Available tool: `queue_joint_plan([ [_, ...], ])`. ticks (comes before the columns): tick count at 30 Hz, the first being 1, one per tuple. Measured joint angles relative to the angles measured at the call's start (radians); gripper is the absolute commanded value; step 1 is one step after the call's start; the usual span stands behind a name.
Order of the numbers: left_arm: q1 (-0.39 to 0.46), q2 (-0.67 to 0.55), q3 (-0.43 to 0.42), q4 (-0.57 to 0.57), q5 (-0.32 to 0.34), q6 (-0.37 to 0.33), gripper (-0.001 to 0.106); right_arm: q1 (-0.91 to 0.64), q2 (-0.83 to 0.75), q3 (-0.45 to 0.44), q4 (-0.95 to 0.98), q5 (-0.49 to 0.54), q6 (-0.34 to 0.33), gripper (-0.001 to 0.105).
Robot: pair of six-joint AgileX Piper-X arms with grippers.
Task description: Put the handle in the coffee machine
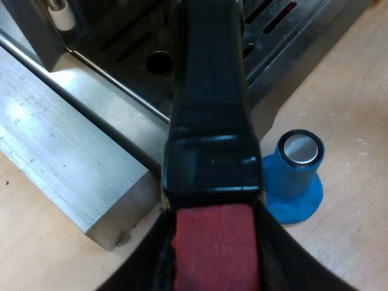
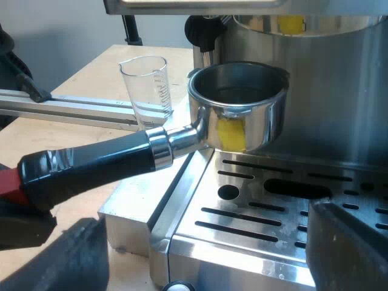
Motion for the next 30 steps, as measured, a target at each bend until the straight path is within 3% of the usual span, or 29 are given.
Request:
queue_joint_plan([
  [10, -0.001, 0.0, 0.0, 0.0, 0.005, 0.049, 0.0, 0.0, 0.0, 0.0, 0.0, 0.0, 0.0, 0.069],
  [14, -0.001, 0.056, -0.002, 0.0, 0.008, 0.049, 0.0, 0.0, 0.0, 0.0, 0.0, 0.0, 0.0, 0.069],
  [22, -0.001, 0.145, -0.058, 0.022, 0.078, 0.06, 0.0, 0.0, 0.0, 0.0, 0.0, 0.0, 0.0, 0.069],
  [27, -0.001, 0.219, -0.116, 0.088, 0.107, 0.162, 0.0, 0.0, 0.0, 0.0, 0.0, 0.001, 0.0, 0.069],
  [30, -0.001, 0.264, -0.136, 0.108, 0.107, 0.178, 0.0, 0.0, 0.0, 0.0, 0.0, 0.001, 0.0, 0.069],
])
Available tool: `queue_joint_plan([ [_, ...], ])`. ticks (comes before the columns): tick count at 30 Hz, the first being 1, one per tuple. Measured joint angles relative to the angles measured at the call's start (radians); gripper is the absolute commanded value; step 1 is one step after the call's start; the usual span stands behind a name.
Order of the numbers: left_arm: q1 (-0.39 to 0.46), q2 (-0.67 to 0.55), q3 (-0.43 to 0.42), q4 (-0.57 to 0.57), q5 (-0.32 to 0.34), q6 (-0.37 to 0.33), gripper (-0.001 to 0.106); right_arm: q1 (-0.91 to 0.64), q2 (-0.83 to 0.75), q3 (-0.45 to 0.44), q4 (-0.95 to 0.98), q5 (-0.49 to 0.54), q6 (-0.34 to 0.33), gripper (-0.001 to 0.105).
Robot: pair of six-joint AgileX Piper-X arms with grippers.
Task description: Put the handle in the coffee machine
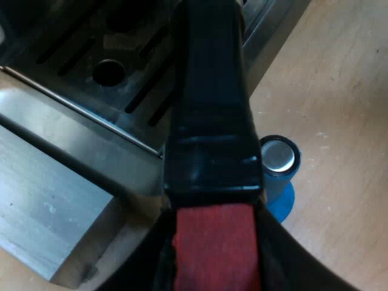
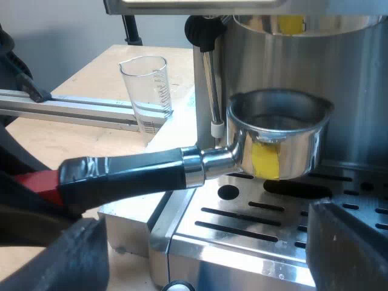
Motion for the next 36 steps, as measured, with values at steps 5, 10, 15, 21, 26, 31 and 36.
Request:
queue_joint_plan([
  [5, 0.0, 0.04, -0.036, 0.007, 0.0, 0.024, 0.0, 0.0, 0.0, 0.0, 0.0, 0.0, 0.0, 0.069],
  [10, 0.0, 0.044, -0.05, 0.012, 0.0, 0.046, 0.0, 0.0, 0.0, 0.0, 0.0, 0.0, 0.0, 0.069],
  [15, 0.0, 0.105, -0.126, 0.051, 0.0, 0.113, 0.0, 0.0, 0.0, 0.0, 0.0, 0.014, 0.0, 0.069],
  [21, 0.0, 0.166, -0.184, 0.128, 0.0, 0.199, 0.0, 0.0, 0.0, 0.0, 0.0, 0.023, 0.0, 0.069],
  [26, 0.0, 0.184, -0.191, 0.143, 0.0, 0.206, 0.0, 0.0, 0.0, 0.0, 0.0, 0.023, 0.0, 0.069],
  [31, 0.0, 0.185, -0.191, 0.143, 0.0, 0.206, 0.0, 0.0, 0.0, 0.0, 0.0, 0.046, 0.0, 0.069],
  [36, 0.0, 0.185, -0.191, 0.135, 0.001, 0.206, 0.0, -0.032, 0.0, 0.0, 0.0, 0.066, -0.001, 0.069],
])
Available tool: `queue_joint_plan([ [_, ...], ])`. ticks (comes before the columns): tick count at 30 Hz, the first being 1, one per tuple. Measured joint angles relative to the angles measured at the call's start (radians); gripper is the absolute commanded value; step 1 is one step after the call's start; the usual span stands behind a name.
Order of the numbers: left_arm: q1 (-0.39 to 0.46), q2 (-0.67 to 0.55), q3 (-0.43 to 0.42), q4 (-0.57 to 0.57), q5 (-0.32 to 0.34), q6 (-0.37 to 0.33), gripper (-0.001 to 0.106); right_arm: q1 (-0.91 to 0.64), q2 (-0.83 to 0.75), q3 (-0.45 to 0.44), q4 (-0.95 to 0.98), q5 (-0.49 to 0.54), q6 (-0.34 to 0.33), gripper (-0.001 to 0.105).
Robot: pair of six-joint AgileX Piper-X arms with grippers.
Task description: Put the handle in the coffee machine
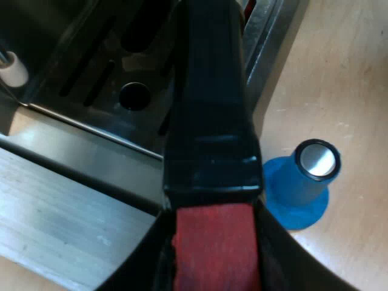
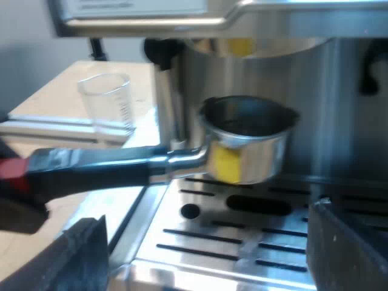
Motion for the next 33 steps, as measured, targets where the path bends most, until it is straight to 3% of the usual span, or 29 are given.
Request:
queue_joint_plan([
  [6, 0.0, 0.0, 0.0, -0.042, 0.019, -0.042, 0.0, -0.027, 0.0, 0.0, 0.0, 0.0, -0.008, 0.069],
  [7, 0.0, 0.0, 0.0, -0.052, 0.019, -0.05, 0.0, -0.038, 0.0, 0.0, -0.006, 0.001, -0.049, 0.069],
  [12, 0.0, 0.0, -0.007, -0.065, 0.022, -0.057, 0.0, -0.051, 0.0, 0.0, -0.053, -0.014, -0.122, 0.069],
  [20, 0.0, 0.0, -0.036, -0.071, 0.039, -0.06, 0.0, -0.067, 0.0, 0.0, -0.08, -0.022, -0.151, 0.069],
  [25, 0.0, 0.0, -0.035, -0.071, 0.058, -0.06, 0.0, -0.067, 0.0, 0.0, -0.108, -0.04, -0.219, 0.069],
  [33, 0.0, 0.0, -0.035, -0.071, 0.058, -0.06, 0.0, -0.067, 0.0, 0.0, -0.115, -0.042, -0.228, 0.069],
])
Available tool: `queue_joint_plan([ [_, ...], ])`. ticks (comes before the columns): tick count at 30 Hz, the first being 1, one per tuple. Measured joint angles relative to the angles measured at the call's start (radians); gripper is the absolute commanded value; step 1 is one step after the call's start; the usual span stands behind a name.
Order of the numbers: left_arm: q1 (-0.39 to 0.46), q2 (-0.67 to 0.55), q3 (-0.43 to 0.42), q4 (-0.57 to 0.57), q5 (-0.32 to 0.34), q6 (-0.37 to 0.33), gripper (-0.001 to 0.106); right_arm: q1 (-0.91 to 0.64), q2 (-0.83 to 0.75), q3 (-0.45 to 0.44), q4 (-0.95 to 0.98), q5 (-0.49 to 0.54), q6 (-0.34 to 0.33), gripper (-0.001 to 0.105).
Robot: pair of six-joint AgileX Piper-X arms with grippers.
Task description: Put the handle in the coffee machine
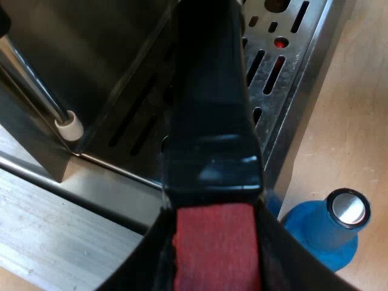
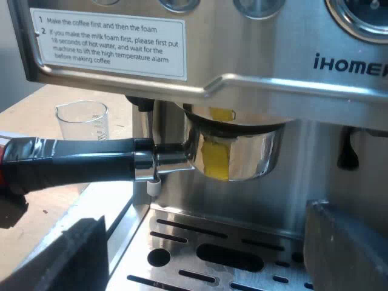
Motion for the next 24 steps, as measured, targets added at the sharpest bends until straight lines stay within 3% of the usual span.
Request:
queue_joint_plan([
  [16, 0.0, 0.0, 0.0, -0.027, 0.003, 0.0, 0.0, 0.0, 0.0, 0.0, -0.005, 0.0, 0.001, 0.069],
  [24, 0.0, 0.0, 0.0, -0.075, 0.013, -0.065, 0.0, 0.0, 0.0, 0.0, -0.005, 0.0, 0.001, 0.069],
])
